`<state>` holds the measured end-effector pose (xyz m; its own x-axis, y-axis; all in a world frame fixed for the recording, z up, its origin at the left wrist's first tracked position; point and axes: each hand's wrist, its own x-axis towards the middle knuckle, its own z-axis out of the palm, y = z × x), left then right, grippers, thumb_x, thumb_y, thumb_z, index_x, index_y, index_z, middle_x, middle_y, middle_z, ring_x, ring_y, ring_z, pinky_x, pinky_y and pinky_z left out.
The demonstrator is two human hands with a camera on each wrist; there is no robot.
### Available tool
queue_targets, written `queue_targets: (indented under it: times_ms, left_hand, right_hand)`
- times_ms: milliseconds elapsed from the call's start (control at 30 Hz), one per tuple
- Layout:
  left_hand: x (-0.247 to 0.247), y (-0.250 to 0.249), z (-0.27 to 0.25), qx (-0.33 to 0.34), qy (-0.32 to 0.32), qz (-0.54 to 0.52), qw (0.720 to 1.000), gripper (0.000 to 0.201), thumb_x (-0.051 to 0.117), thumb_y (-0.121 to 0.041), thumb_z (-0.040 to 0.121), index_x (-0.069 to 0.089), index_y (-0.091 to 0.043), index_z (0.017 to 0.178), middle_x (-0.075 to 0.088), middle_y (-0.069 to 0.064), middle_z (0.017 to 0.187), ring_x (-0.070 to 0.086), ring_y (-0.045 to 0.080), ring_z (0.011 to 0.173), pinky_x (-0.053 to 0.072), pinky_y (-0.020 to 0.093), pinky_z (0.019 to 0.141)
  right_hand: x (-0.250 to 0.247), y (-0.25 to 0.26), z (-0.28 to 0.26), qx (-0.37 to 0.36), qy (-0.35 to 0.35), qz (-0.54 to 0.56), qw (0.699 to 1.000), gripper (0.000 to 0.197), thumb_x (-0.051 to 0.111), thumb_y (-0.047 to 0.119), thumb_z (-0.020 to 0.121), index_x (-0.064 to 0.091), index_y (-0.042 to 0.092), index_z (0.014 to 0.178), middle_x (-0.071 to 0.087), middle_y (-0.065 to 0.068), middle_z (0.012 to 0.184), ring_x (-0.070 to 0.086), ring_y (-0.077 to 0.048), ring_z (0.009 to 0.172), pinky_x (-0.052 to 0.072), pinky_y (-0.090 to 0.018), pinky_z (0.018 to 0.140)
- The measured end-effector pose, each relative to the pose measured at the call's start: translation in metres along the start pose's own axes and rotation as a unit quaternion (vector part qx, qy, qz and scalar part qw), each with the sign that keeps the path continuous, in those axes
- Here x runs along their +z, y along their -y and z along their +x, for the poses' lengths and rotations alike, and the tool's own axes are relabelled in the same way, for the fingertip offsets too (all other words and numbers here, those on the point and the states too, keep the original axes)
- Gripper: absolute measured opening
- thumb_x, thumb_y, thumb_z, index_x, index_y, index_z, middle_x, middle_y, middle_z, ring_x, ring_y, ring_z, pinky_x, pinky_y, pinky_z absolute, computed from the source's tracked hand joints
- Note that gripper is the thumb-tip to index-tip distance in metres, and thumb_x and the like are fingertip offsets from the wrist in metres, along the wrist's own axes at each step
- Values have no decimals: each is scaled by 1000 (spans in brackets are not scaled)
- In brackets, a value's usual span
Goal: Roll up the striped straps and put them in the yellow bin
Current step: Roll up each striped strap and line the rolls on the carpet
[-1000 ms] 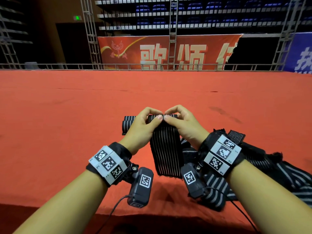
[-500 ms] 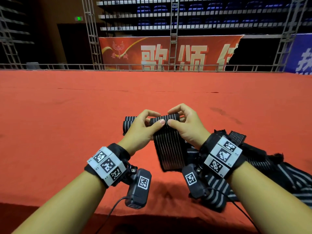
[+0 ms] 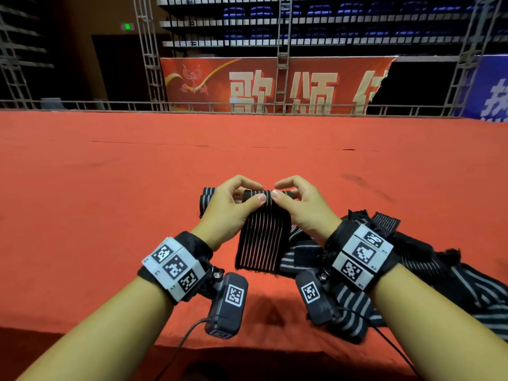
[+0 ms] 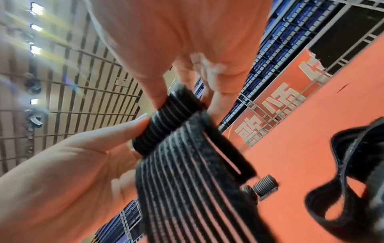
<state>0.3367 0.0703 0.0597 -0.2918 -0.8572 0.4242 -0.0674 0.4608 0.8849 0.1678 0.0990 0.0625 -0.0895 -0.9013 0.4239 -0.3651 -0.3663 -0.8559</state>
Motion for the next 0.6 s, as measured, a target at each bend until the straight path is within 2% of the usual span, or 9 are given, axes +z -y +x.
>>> queue_targets:
  times_ms: [67, 133, 200, 267, 333, 400, 433, 500, 600]
  left_hand:
    - [2, 1, -1, -9, -4, 2, 1000, 9, 68, -20, 91, 65, -20, 100, 64, 5, 87, 61, 11, 75, 52, 29, 70]
    - [4, 0, -2, -51, 11, -22, 998, 14, 61, -23, 96, 64, -16, 108, 64, 8, 91, 63, 14, 80, 55, 35, 74]
    - [5, 0, -4, -75, 30, -49, 996, 15, 58, -20, 98, 64, -12, 108, 63, 13, 92, 65, 17, 83, 58, 40, 79]
    - [4, -1, -2, -54, 21, -46, 997, 11, 63, -18, 95, 66, -13, 104, 63, 22, 91, 64, 23, 84, 56, 45, 81]
    - [1, -2, -2, -27, 5, -36, 999, 8, 67, -16, 92, 67, -17, 100, 62, 19, 87, 60, 22, 81, 53, 39, 76]
    - [1, -2, -2, -22, -2, -23, 1000, 9, 68, -18, 92, 67, -21, 100, 64, 14, 88, 60, 16, 80, 53, 34, 75]
    - [2, -2, -3, -32, 2, -20, 999, 10, 68, -23, 92, 67, -23, 101, 65, 17, 92, 62, 16, 82, 55, 36, 79]
    - [3, -1, -4, -70, 12, -37, 997, 13, 65, -26, 93, 66, -22, 106, 64, 21, 104, 65, 19, 89, 57, 46, 86]
    - [4, 0, -5, -60, 8, -43, 997, 10, 66, -16, 92, 63, -19, 101, 64, 12, 96, 64, 17, 85, 56, 38, 78]
  right_hand:
    - [0, 1, -1, -5, 9, -12, 1000, 6, 64, 14, 90, 62, 12, 95, 59, 0, 76, 54, -15, 68, 47, -33, 65]
    - [0, 5, -3, -26, 10, -4, 1000, 7, 64, 8, 88, 62, 10, 94, 59, -1, 75, 55, -17, 65, 46, -31, 62]
    - [0, 6, -3, -43, -6, 4, 999, 8, 65, 8, 88, 63, 13, 94, 61, -1, 81, 57, -13, 70, 49, -29, 66]
    - [1, 6, -3, -22, -20, 20, 999, 9, 64, 15, 90, 62, 16, 99, 63, -3, 88, 59, -14, 77, 51, -31, 71]
    - [-1, 4, -3, 26, -5, 39, 999, 13, 60, 19, 94, 60, 12, 105, 62, -7, 90, 61, -20, 81, 52, -34, 68]
    - [-3, 3, -5, 42, 18, 28, 999, 15, 59, 16, 94, 57, 7, 106, 59, -7, 82, 59, -19, 70, 49, -29, 54]
    - [-4, 4, -5, 31, 20, 17, 999, 14, 60, 14, 93, 57, 7, 105, 59, -6, 79, 58, -15, 63, 47, -27, 50]
    - [-4, 6, -6, -1, 5, 5, 1000, 12, 62, 10, 91, 58, 11, 102, 59, -3, 79, 57, -10, 60, 48, -26, 52]
    - [-1, 5, -4, 3, -15, 12, 1000, 12, 60, 18, 93, 58, 18, 105, 59, 1, 87, 58, -10, 72, 49, -26, 59]
